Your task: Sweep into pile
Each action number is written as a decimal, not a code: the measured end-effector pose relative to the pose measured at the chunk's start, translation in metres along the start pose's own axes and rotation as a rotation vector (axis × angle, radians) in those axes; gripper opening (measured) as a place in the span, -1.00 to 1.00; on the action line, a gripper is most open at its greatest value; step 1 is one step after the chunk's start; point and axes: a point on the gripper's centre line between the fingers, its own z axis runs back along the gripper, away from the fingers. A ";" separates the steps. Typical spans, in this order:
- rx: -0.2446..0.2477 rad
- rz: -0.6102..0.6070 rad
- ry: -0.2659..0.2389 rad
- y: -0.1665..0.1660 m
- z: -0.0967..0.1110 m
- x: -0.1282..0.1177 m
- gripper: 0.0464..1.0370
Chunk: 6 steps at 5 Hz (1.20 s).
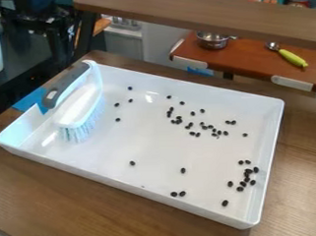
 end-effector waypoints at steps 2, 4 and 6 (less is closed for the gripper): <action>-0.015 0.019 0.062 -0.009 -0.022 0.001 0.94; 0.024 0.082 0.070 -0.019 -0.041 0.017 0.94; 0.057 0.138 0.035 -0.017 -0.060 0.027 0.94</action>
